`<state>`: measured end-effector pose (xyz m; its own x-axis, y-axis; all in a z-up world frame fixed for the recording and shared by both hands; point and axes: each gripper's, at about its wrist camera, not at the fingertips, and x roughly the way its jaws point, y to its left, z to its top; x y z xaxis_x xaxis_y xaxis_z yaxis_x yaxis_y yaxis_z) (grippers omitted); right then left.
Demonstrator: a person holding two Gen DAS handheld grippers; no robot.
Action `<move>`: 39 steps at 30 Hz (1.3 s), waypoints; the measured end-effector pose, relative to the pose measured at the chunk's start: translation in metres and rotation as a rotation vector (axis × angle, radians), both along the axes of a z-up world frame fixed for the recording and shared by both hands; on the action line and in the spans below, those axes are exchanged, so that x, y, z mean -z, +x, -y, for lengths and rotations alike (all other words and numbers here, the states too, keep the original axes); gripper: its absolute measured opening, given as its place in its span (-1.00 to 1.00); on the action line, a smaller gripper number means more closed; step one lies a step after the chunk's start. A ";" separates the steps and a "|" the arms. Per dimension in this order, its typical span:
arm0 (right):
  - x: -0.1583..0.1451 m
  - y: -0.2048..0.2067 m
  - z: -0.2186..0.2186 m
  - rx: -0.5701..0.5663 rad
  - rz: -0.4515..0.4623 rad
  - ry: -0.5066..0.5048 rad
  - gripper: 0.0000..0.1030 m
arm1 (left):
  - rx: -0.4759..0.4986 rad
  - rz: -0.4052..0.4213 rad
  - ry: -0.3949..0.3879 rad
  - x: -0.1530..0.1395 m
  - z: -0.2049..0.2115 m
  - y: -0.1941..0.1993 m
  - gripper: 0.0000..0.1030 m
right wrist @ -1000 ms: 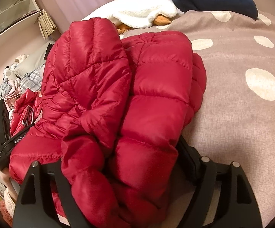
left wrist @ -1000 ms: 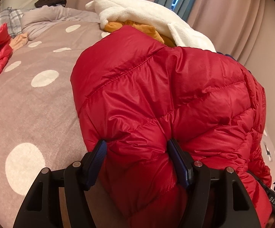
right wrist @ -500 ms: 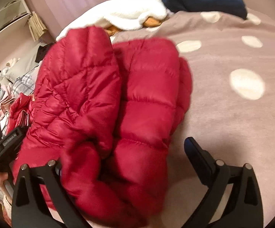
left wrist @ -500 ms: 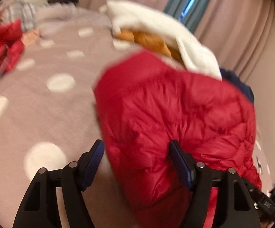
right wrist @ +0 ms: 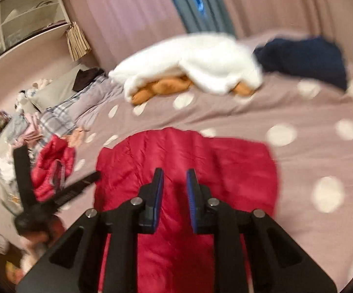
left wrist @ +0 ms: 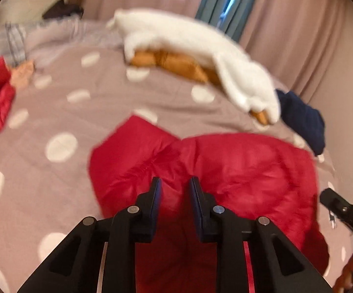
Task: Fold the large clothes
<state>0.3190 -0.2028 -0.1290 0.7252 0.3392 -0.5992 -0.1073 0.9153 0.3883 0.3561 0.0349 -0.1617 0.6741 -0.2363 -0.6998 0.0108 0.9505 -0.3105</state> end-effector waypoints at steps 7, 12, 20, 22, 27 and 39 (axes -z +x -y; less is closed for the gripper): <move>0.078 0.049 0.020 0.070 -0.191 -0.015 -1.00 | 0.069 -0.053 0.007 0.045 0.027 0.029 -0.53; 0.103 0.057 0.030 0.117 -0.223 -0.077 -1.00 | 0.062 -0.094 0.003 0.062 0.034 0.052 -0.53; 0.111 0.061 0.036 0.117 -0.200 -0.072 -1.00 | 0.055 -0.071 0.036 0.070 0.038 0.053 -0.56; 0.111 0.060 0.035 0.128 -0.201 -0.076 -1.00 | 0.052 -0.073 0.054 0.068 0.041 0.054 -0.56; 0.080 0.045 0.032 0.133 -0.207 -0.105 -0.86 | 0.023 -0.073 -0.007 0.030 0.018 0.021 -0.56; 0.060 -0.067 0.028 0.078 -0.170 -0.106 -0.78 | 0.152 -0.086 0.004 0.033 0.029 -0.094 -0.56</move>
